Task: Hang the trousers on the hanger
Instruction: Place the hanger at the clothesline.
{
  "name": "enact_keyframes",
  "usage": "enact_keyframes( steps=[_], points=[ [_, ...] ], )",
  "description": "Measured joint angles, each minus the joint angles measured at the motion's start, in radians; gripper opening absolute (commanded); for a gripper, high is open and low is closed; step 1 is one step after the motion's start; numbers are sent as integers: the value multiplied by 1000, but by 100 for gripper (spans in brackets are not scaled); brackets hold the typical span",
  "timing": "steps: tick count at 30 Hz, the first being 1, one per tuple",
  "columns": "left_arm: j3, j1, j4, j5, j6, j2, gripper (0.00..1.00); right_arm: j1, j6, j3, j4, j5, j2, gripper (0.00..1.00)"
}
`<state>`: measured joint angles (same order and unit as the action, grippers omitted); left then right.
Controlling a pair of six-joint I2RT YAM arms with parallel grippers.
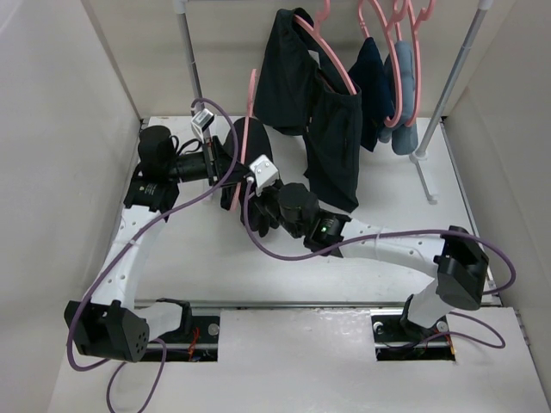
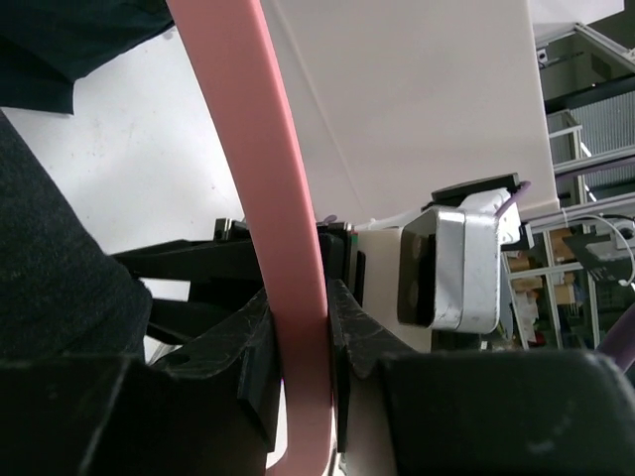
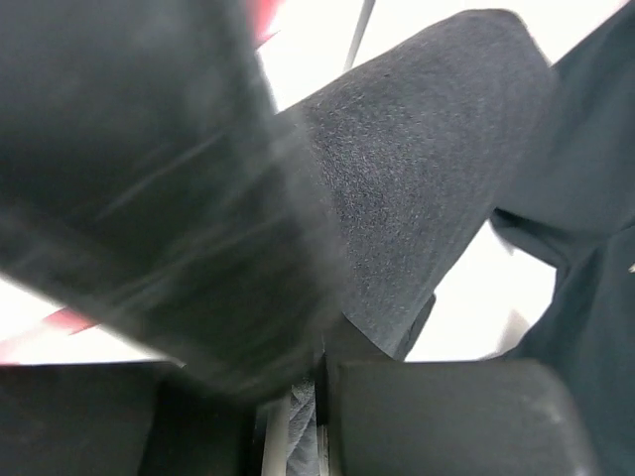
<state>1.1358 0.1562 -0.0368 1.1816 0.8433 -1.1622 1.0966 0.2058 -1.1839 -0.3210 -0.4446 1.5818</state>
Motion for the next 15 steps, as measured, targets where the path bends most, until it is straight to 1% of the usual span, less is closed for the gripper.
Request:
enact_keyframes(
  steps=[1,4,10,12,13,14,15],
  points=[
    [-2,0,5,2,0,0,0,-5,6,-6,0,0,0,6],
    [-10,-4,30,-11,12,7,0,-22,24,-33,19,12,9,1],
    [-13,-32,73,-58,24,12,0,-44,31,-134,46,13,83,1],
    [-15,-39,93,-71,35,12,0,-50,31,-153,47,18,98,25],
    [-16,-40,101,-71,42,12,0,-53,29,-156,45,20,100,40],
    [-18,-40,110,-72,52,13,0,-57,24,-157,43,23,100,68],
    [-24,-41,132,-73,68,13,0,-62,19,-157,37,24,98,75]
  ],
)
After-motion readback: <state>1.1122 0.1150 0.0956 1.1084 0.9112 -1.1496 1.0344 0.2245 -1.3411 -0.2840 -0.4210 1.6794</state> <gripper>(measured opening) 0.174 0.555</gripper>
